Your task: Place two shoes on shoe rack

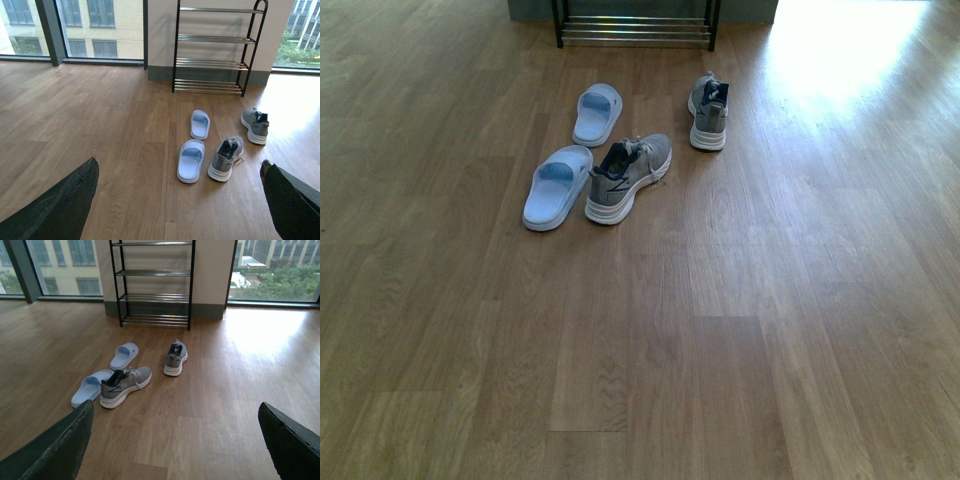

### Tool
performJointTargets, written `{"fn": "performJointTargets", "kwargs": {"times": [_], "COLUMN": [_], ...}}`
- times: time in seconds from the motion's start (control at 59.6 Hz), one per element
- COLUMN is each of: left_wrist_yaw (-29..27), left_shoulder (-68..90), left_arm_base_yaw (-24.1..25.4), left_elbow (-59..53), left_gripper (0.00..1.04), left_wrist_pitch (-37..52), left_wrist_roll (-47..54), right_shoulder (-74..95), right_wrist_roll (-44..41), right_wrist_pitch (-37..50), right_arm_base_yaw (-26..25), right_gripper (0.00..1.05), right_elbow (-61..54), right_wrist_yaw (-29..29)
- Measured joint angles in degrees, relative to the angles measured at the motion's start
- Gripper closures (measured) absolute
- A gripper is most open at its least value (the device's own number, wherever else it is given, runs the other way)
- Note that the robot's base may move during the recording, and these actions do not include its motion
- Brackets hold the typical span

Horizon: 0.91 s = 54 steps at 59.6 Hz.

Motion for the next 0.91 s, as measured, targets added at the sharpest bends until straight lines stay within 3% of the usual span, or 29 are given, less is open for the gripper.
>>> {"fn": "performJointTargets", "kwargs": {"times": [0.906], "left_wrist_yaw": [0.00], "left_shoulder": [0.00], "left_arm_base_yaw": [0.00], "left_elbow": [0.00], "left_gripper": [0.09], "left_wrist_pitch": [0.02], "left_wrist_roll": [0.00], "right_shoulder": [0.00], "right_wrist_roll": [0.00], "right_wrist_pitch": [0.00], "right_arm_base_yaw": [0.00], "right_gripper": [0.09], "right_elbow": [0.00], "right_wrist_yaw": [0.00]}}
